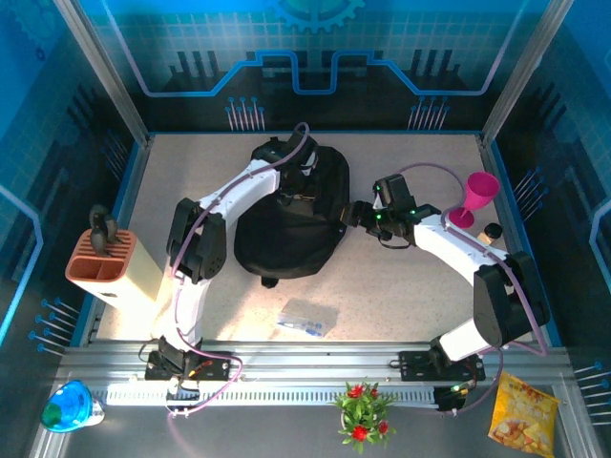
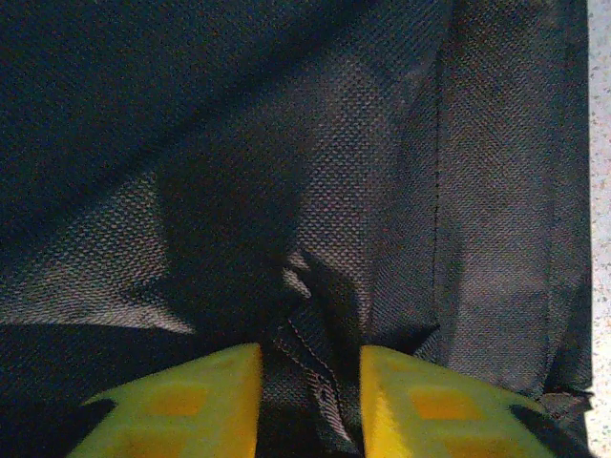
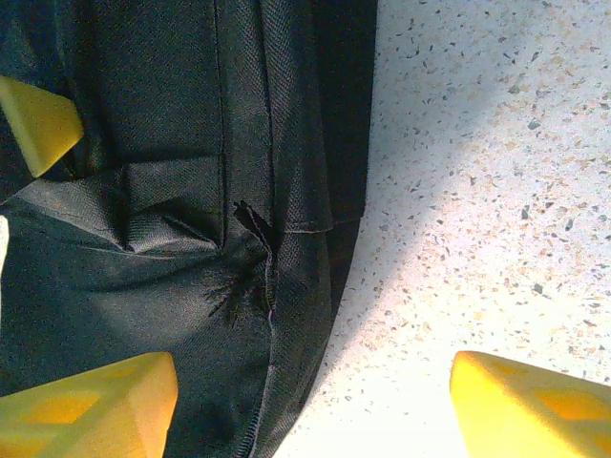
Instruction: Pack the student bag
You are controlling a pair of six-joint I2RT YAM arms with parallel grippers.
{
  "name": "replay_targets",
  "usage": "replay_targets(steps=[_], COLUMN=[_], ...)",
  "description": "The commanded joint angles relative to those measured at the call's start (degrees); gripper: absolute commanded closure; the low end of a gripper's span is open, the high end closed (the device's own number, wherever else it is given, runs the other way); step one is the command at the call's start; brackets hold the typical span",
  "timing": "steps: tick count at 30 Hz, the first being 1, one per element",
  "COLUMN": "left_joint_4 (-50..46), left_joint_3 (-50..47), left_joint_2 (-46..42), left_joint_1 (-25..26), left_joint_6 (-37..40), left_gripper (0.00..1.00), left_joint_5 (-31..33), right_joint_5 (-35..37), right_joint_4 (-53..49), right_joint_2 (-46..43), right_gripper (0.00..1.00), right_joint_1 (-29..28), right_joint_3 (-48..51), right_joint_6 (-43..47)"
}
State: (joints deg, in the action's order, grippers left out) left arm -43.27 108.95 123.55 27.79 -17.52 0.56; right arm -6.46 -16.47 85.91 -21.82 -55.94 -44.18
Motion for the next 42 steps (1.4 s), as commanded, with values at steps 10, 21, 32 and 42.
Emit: replay_targets(steps=[10, 21, 32, 42], left_joint_4=[-1.23, 7.48, 7.9, 6.77], left_joint_3=[2.37, -8.4, -12.95, -21.49], left_joint_2=[0.45, -10.32, -12.32, -18.0], left_joint_1=[-0.2, -0.2, -2.32, -10.12], left_joint_6=[-1.82, -1.65, -3.0, -5.91], left_gripper=[1.0, 1.0, 1.0, 1.0], left_joint_5=[-2.49, 1.48, 10.01, 14.37], right_joint_5=[-0.71, -5.83, 4.52, 16.15], right_joint_4=[0.24, 2.48, -7.02, -14.19], right_joint_2=[2.93, 12.37, 18.1, 23.55], right_gripper=[0.24, 0.29, 0.53, 0.56], right_joint_1=[-0.64, -0.65, -0.83, 1.39], right_joint_3=[-1.6, -6.96, -10.71, -17.74], right_joint_6=[-0.63, 1.03, 2.86, 6.84])
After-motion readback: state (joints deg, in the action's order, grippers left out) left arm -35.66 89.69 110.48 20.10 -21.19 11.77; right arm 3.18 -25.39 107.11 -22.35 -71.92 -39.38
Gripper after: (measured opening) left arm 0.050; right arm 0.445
